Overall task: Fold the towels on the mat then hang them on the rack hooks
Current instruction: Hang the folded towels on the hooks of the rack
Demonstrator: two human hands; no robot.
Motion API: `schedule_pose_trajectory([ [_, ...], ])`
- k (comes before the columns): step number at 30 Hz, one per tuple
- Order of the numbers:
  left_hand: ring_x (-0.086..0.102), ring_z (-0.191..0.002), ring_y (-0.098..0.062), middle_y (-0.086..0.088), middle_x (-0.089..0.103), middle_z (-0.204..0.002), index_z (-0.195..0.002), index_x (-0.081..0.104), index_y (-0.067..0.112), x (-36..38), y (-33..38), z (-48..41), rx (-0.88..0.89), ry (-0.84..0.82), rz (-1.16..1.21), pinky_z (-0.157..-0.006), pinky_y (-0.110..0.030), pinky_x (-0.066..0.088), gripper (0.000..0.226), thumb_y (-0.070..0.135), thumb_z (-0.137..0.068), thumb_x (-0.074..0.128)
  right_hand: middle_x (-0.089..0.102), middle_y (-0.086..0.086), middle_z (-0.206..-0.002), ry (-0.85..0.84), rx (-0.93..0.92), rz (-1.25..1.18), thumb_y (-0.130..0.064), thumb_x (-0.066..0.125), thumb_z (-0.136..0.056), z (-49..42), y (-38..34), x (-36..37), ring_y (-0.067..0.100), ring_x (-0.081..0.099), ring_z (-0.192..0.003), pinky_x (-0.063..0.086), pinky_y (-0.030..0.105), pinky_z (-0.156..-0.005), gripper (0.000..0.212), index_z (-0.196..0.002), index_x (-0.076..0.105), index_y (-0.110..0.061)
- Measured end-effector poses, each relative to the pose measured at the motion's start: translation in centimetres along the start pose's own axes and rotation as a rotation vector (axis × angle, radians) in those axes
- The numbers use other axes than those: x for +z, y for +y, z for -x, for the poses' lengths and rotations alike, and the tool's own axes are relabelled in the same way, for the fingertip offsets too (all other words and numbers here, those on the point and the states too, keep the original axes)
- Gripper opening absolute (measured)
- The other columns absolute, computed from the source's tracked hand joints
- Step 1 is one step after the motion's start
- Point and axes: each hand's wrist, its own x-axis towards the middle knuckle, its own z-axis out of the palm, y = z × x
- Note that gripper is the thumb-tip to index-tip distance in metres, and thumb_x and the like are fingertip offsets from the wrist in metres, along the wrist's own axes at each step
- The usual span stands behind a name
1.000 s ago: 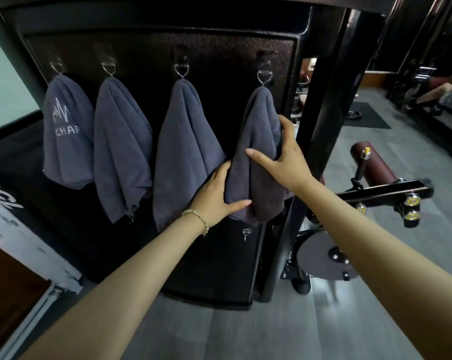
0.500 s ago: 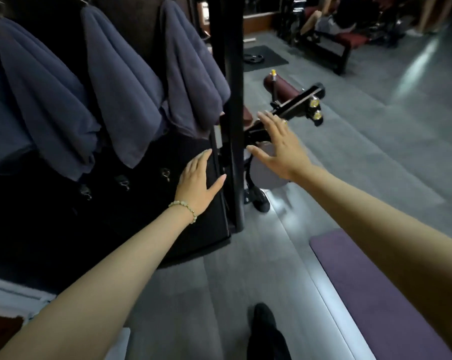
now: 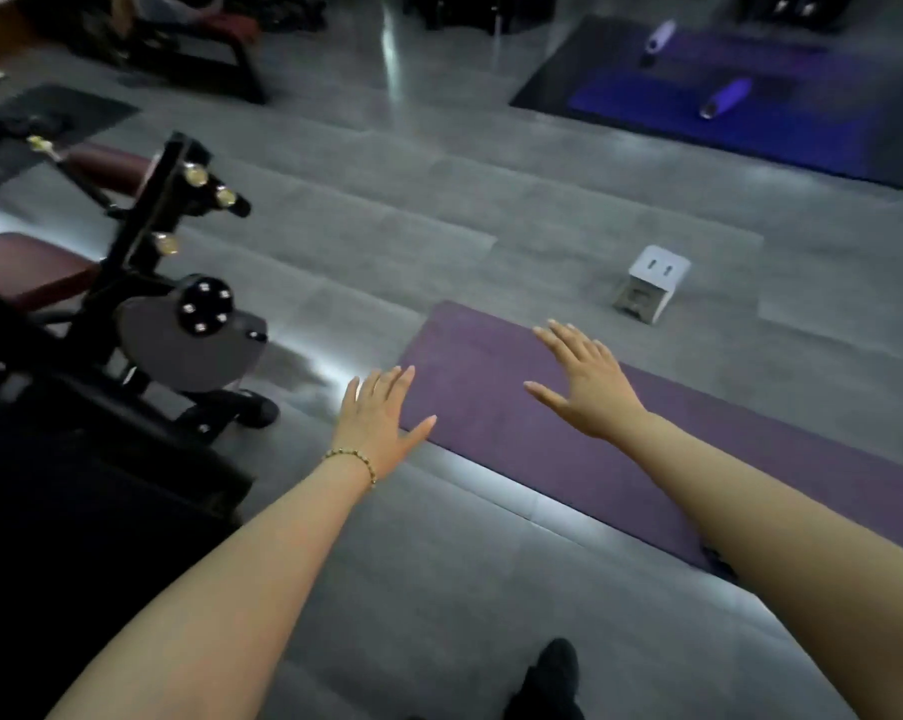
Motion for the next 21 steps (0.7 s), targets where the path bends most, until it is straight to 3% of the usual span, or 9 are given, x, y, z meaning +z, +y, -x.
schedule_pose_trajectory([
  [6, 0.004, -0.147, -0.023, 0.003, 0.005, -0.160, -0.152, 0.004, 0.028, 3.9, 17.8, -8.1, 0.276, -0.117, -0.021, -0.118, -0.044, 0.004, 0.071, 0.060, -0.094, 0.030, 0.010, -0.005, -0.160, 0.015, 0.402, 0.003, -0.057, 0.044, -0.093, 10.7, 17.4, -2.7, 0.018, 0.004, -0.148, 0.005, 0.041, -0.118, 0.071, -0.151, 0.014, -0.031],
  [10, 0.001, -0.147, -0.021, 0.004, 0.003, -0.160, -0.152, 0.001, 0.026, 6.6, 29.7, -12.4, 0.453, -0.161, -0.058, -0.119, -0.044, 0.003, 0.071, 0.060, -0.094, 0.025, 0.010, -0.005, -0.160, 0.006, 0.584, 0.006, -0.057, 0.043, -0.093, 16.6, 26.6, -4.2, 0.017, 0.004, -0.148, 0.006, 0.041, -0.118, 0.071, -0.152, 0.014, -0.029],
  [14, 0.004, -0.147, -0.019, 0.003, 0.008, -0.160, -0.152, 0.002, 0.024, 9.2, 40.0, -15.7, 0.596, -0.204, -0.094, -0.119, -0.042, 0.003, 0.071, 0.060, -0.095, 0.024, 0.012, -0.006, -0.160, 0.018, 0.731, -0.015, -0.075, 0.023, -0.079, 21.6, 34.0, -5.3, 0.017, 0.007, -0.148, 0.007, 0.042, -0.118, 0.086, -0.152, 0.016, -0.029],
  [17, 0.008, -0.146, -0.019, 0.002, 0.013, -0.159, -0.152, 0.006, 0.022, 11.2, 46.2, -17.7, 0.705, -0.237, -0.120, -0.119, -0.041, 0.004, 0.070, 0.059, -0.095, 0.024, 0.010, -0.006, -0.160, 0.007, 0.853, -0.025, -0.076, 0.016, -0.074, 24.7, 38.7, -5.1, 0.016, 0.005, -0.148, 0.006, 0.041, -0.119, 0.090, -0.152, 0.013, -0.029],
  [21, 0.010, -0.146, -0.019, 0.001, 0.016, -0.158, -0.152, 0.009, 0.022, 14.0, 52.6, -21.0, 0.810, -0.287, -0.169, -0.119, -0.041, 0.004, 0.068, 0.057, -0.096, 0.024, 0.009, -0.006, -0.160, 0.010, 1.001, -0.061, -0.062, 0.038, -0.091, 27.1, 43.5, -3.8, 0.016, 0.005, -0.148, 0.006, 0.039, -0.118, 0.074, -0.152, 0.013, -0.028],
])
